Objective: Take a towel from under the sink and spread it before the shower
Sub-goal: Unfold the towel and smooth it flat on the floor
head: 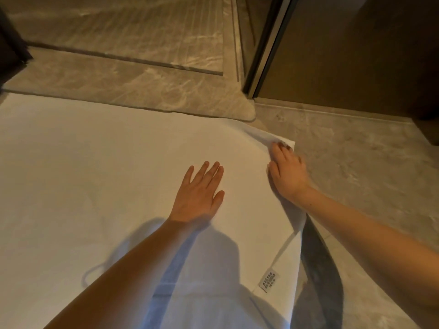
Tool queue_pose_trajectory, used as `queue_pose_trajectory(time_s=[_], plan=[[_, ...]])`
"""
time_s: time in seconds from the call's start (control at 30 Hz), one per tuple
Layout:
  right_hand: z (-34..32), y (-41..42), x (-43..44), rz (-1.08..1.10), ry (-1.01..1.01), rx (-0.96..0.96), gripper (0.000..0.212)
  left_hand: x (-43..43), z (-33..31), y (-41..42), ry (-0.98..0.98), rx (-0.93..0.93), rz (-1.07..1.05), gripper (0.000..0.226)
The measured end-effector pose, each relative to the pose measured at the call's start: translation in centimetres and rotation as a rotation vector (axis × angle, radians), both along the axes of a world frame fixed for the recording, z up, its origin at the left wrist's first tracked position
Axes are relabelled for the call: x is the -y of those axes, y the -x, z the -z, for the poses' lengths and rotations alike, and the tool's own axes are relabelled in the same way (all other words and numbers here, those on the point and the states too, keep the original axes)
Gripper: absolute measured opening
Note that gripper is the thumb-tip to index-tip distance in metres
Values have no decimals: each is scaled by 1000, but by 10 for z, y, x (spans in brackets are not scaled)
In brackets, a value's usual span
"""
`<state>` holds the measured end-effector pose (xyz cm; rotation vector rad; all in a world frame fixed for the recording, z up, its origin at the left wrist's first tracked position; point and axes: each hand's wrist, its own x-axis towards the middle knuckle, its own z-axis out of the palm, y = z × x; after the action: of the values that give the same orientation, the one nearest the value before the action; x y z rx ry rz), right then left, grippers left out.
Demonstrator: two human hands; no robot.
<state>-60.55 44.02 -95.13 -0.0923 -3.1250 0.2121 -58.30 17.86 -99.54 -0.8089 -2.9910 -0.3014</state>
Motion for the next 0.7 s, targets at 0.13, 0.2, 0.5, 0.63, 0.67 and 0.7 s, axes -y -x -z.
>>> queue_pose_trajectory(time_s=[0.13, 0.2, 0.5, 0.63, 0.67, 0.7], plan=[[14, -18, 36, -196, 69, 49, 54, -1, 1, 1, -7, 5, 1, 62], [22, -21, 53, -250, 100, 66, 54, -2, 2, 2, 2, 7, -7, 62], [27, -20, 67, -155, 103, 116, 56, -5, 2, 3, -11, 14, -27, 62], [30, -73, 98, -258, 104, 139, 60, -4, 2, 6, 0, 20, -17, 63], [29, -86, 97, -269, 79, 144, 60, -4, 1, 6, 4, 22, -14, 62], [28, -96, 92, -269, 63, 153, 60, -3, 1, 5, 13, 27, -8, 62]])
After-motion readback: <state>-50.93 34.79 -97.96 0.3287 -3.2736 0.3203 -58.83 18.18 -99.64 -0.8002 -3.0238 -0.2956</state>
